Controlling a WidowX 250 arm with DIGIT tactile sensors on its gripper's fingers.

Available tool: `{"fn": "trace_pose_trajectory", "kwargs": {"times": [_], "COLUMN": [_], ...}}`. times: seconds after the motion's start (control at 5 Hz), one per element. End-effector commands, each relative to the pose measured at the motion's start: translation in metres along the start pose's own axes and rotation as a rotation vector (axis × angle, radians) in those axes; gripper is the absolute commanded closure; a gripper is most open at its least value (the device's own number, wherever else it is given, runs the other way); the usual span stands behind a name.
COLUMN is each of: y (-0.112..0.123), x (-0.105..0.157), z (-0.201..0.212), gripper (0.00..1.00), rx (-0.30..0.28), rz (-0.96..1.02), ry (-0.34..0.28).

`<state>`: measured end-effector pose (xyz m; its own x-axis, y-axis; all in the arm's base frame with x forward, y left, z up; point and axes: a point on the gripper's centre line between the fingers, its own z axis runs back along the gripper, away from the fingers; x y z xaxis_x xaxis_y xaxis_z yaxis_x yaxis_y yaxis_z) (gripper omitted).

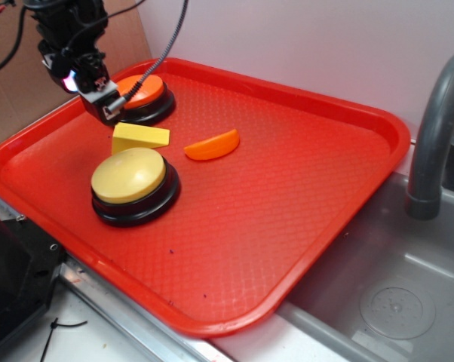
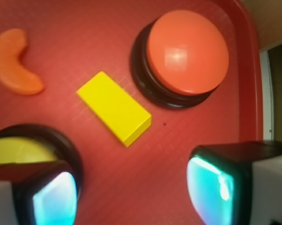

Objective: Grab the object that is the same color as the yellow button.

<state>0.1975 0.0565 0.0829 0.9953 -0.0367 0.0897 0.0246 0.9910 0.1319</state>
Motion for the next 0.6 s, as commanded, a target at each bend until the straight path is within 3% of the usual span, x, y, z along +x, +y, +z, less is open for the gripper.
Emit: {"fn": "trace_pose_trajectory", "kwargs": {"times": [0.0,0.4], "y": [0.011,0.011], "x": [0.008,0.014], "z": [-0.024,-0.047], "gripper": [0.00,0.00], "rx": [-0.034,-0.073], "rz": [0.045,0.035], "ry": [0.003,0.022]}}
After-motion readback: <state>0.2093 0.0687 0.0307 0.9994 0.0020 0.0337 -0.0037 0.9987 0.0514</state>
